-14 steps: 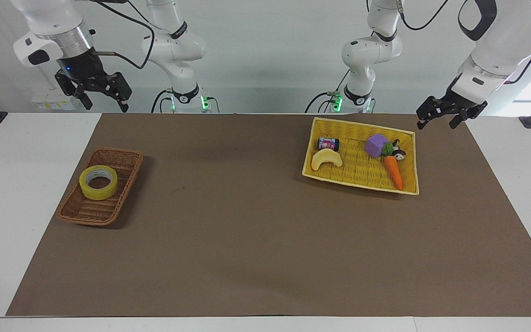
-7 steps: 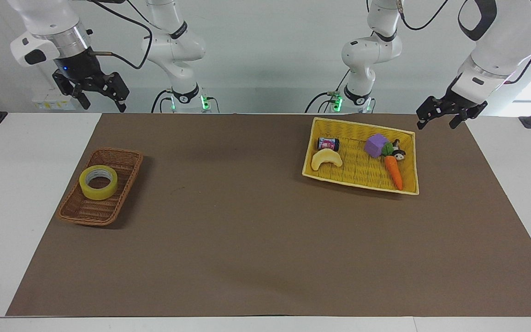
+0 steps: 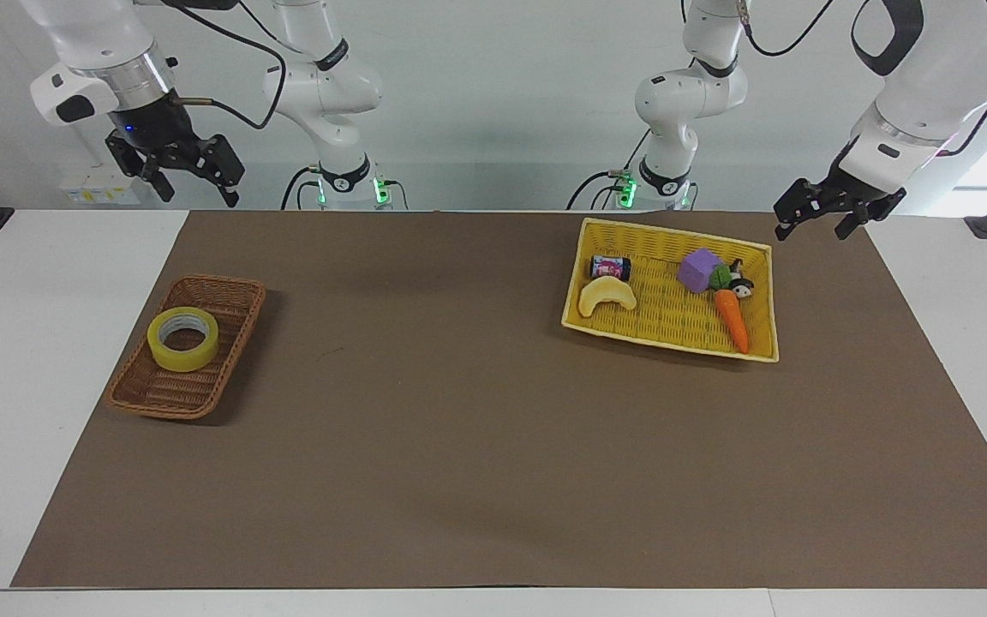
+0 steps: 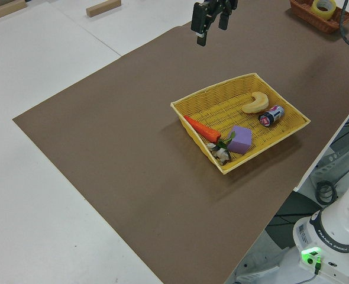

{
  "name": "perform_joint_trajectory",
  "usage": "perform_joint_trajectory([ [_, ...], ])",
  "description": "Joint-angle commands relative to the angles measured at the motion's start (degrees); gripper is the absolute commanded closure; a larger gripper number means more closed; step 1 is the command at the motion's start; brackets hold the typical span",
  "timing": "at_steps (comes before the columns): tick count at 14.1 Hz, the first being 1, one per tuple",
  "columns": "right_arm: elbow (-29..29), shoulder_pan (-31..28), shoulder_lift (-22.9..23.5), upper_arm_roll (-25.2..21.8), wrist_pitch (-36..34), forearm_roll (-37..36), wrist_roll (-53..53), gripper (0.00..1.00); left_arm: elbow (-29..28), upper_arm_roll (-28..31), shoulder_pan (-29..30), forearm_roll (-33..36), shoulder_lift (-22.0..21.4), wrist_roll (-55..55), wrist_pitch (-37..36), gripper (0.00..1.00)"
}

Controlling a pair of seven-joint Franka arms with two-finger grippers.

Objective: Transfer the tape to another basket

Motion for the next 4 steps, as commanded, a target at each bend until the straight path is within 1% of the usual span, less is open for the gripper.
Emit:
perform_joint_trajectory([
  [1,-1.78,-0.53,-1.36,0.15,1.14,0.13,1.08,0.00,1.52,-0.58,0.60,1.18,0.59,0.09,-1.46,0.00],
  [4,-2.13,-0.44,-1.62,0.15,1.05,0.04,0.82,0.00,1.52,-0.58,0.60,1.18,0.59,0.09,-1.55,0.00],
])
